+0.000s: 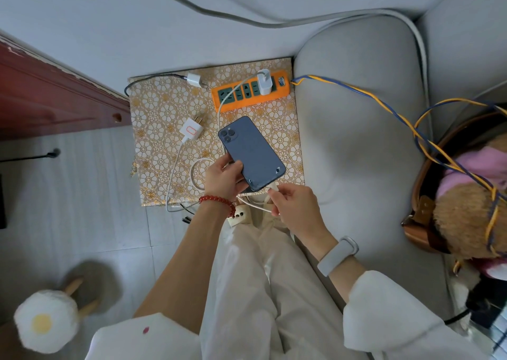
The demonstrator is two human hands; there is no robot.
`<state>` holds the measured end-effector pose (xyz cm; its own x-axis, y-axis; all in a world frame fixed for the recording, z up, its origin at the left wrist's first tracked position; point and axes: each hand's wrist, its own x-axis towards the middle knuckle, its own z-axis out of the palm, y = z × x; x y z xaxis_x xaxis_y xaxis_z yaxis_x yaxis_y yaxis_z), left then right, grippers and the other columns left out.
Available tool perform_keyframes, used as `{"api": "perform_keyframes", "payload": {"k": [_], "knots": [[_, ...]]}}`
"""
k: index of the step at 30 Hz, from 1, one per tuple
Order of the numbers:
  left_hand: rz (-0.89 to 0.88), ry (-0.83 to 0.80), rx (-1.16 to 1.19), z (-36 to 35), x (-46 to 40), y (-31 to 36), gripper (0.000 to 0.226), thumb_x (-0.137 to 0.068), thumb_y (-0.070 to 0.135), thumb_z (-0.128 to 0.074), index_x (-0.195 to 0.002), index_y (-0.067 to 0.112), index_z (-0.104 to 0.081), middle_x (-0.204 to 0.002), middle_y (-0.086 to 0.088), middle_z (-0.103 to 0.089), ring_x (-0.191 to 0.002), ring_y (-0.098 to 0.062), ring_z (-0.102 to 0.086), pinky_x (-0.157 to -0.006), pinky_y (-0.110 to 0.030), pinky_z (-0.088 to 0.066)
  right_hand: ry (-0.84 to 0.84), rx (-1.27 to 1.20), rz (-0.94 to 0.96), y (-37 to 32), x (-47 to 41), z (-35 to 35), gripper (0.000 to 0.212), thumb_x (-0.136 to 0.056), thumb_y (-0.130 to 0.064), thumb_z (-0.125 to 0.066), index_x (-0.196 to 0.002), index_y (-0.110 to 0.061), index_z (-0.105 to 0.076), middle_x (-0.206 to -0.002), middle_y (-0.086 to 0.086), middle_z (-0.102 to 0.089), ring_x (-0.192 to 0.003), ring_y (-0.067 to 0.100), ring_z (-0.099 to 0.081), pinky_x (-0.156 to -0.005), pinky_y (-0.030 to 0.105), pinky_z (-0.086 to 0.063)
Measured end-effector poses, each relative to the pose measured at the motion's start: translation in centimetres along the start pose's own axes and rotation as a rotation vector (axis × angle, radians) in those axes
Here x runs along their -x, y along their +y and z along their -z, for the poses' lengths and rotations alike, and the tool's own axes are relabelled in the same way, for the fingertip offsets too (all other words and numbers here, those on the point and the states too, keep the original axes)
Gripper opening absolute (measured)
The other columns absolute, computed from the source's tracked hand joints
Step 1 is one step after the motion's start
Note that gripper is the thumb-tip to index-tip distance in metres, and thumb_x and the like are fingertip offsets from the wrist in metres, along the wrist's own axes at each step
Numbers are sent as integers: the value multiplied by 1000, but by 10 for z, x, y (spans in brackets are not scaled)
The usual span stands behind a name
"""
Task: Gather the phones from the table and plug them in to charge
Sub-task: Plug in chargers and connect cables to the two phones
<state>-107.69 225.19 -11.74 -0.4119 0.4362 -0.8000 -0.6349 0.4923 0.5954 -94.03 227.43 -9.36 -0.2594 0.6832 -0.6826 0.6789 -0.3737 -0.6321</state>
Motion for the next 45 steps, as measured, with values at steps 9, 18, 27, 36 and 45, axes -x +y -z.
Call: {"api": "perform_keyframes", "payload": {"k": [9,18,27,36,45], "knots": [[46,7,-88,-2,4,-11,26,-88,-3,-45,-107,10,-55,-99,-15,-63,-81,-25,-64,-65,-31,-59,-4,83,-82,14,1,-4,37,-82,-23,-52,-45,-21,-52,-36,-11,-55,-43,5,-52,-61,33,-51],[76,55,-245,-19,-29,-38,28,-87,-6,-42,-112,1,-53,-89,-8,-61,-83,-30,-61,-70,-38,-53,40,488,56,24,-21,21,23,-88,-18,-42,-94,-12,-64,-97,10,-69,-93,34,-58,-78,39,-48],[28,9,-539,-56,-65,-71,34,-86,0,-43,-118,8,-52,-84,-8,-59,-74,-23,-54,-75,-36,-48,281,960,496,40,-67,53,37,-69,-1,-62,-106,-6,-63,-117,17,-63,-119,35,-52,-105,55,-32],[-45,-74,-978,-67,-69,-76,34,-88,12,-43,-120,2,-43,-124,-25,-39,-106,-28,-42,-94,-36,-38,272,1087,509,43,-70,54,36,-70,-5,-61,-105,-7,-64,-122,15,-62,-122,34,-51,-105,54,-33],[-384,323,-856,-27,-72,-26,33,-83,13,-53,-115,5,-48,-118,-19,-48,-105,-33,-49,-81,-34,-42,287,923,410,30,-70,40,28,-72,-2,-63,-100,-6,-65,-111,16,-65,-116,36,-54,-105,61,-27]]}}
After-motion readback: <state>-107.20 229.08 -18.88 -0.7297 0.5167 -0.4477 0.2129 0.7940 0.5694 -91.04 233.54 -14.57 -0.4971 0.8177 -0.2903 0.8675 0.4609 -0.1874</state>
